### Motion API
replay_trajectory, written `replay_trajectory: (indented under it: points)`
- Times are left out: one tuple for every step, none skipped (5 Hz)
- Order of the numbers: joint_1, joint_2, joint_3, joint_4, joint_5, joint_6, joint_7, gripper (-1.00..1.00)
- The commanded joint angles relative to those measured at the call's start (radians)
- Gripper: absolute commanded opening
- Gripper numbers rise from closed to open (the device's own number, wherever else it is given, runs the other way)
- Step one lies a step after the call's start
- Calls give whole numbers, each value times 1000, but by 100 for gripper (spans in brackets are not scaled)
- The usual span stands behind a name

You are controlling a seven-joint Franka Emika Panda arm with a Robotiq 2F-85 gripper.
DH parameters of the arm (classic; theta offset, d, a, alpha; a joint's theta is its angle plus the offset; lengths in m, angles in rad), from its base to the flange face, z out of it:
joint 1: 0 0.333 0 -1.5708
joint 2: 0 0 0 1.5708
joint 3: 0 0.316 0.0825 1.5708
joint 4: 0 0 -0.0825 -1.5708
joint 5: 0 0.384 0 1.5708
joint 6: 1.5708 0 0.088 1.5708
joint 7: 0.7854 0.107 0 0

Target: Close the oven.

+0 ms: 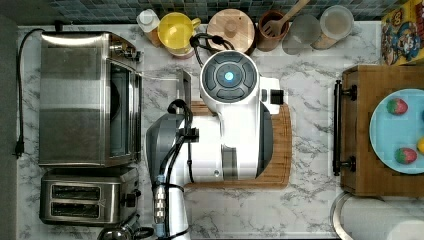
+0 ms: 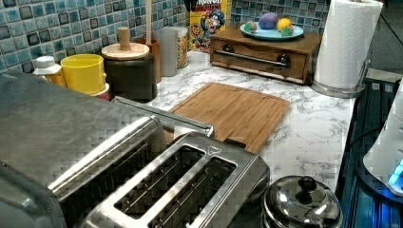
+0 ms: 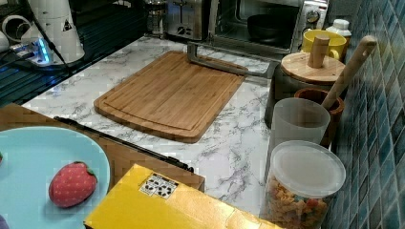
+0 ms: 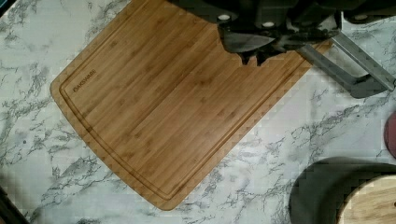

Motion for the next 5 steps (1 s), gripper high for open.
replay_trajectory:
  points:
    - [-11, -17, -7, -87, 88, 90, -146, -100]
    - [-16, -50, -13, -206, 102, 215, -317, -100]
    - [-62, -54, -44, -264, 272, 250, -657, -100]
    - [-75, -84, -70, -351, 395, 355, -848, -100]
    - [-79, -57, -88, -376, 576, 373, -1052, -100]
